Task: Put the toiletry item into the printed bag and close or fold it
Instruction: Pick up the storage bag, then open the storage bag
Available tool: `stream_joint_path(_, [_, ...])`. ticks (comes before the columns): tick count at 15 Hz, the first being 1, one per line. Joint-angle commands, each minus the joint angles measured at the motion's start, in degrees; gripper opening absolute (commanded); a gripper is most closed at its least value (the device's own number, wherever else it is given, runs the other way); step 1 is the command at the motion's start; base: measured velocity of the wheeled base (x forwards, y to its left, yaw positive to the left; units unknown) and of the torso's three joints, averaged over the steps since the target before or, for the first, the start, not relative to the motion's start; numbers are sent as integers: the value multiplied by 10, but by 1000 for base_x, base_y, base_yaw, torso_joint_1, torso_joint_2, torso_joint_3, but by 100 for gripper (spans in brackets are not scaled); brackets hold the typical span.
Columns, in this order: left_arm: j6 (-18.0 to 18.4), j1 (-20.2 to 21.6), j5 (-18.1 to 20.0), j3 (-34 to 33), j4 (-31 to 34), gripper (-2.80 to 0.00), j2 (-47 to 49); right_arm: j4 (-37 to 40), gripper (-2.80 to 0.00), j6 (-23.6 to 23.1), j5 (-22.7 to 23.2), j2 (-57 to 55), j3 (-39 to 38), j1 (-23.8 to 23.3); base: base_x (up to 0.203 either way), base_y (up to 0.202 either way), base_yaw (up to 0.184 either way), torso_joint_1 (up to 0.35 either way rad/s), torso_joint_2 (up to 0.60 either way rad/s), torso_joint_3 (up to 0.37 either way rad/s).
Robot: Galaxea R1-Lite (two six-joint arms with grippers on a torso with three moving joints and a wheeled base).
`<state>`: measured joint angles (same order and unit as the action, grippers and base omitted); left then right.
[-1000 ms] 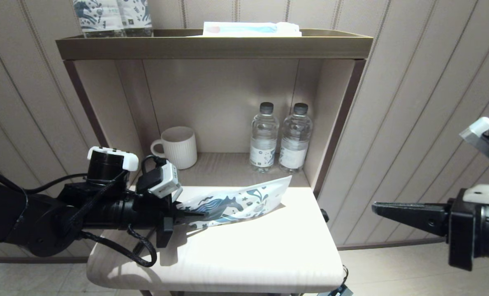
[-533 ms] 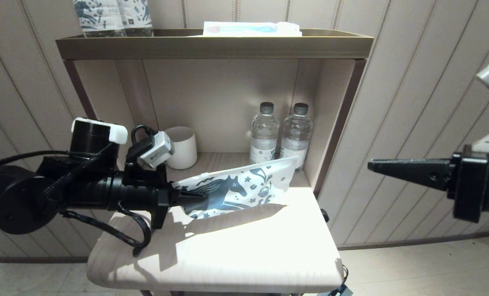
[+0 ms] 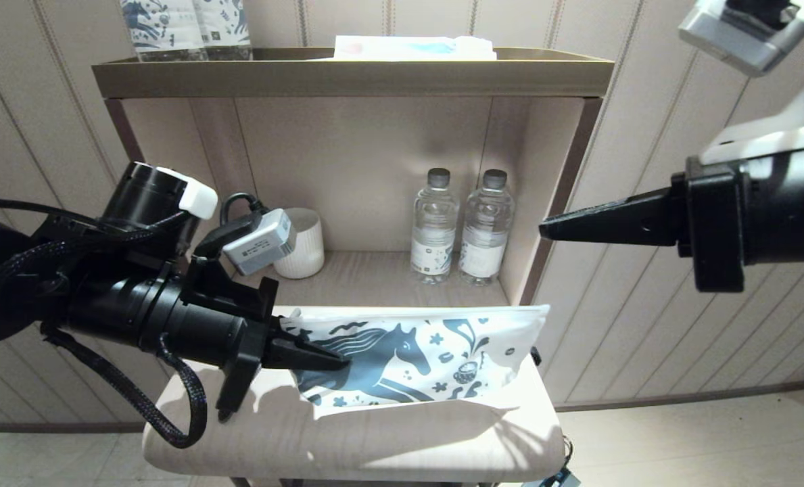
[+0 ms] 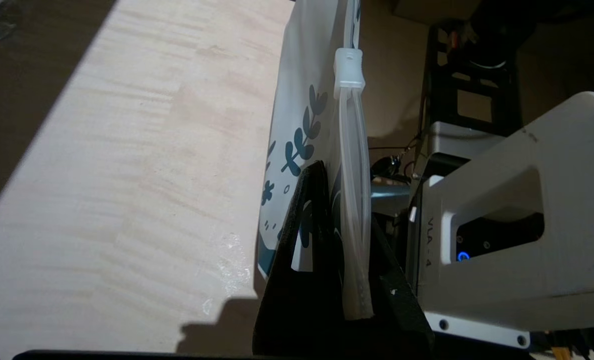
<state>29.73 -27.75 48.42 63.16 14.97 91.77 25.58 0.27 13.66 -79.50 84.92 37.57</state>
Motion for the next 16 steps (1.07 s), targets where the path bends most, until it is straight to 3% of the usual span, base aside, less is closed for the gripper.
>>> stream_joint_path(1, [10,-18,2,29,28,-280,16,69,-280,-67,31,-63,62,8,0,0,0,0,0,0])
stream_joint_path(3, [19,-30,1,62,38,-280,45,119,-280,-144,74,-107,111,12,0,0,0,0,0,0])
stream_joint_path(6, [50,-49,-25,80,41,-280,70,125,-280,-177,103,-150,137,25,0,0,0,0,0,0])
stream_joint_path(7, [62,-54,-32,88,44,-280,79,120,-174,-185,118,-158,145,25,0,0,0,0,0,0])
stream_joint_path(8, [68,-59,-39,101,54,-280,85,115,0,-187,138,-165,155,24,0,0,0,0,0,0])
stream_joint_path(13, [83,-64,-76,185,160,-280,104,97,0,-204,158,-174,124,24,0,0,0,0,0,0])
stream_joint_path(16, [83,-64,-91,203,171,-280,108,2,0,-221,159,-167,40,25,0,0,0,0,0,0])
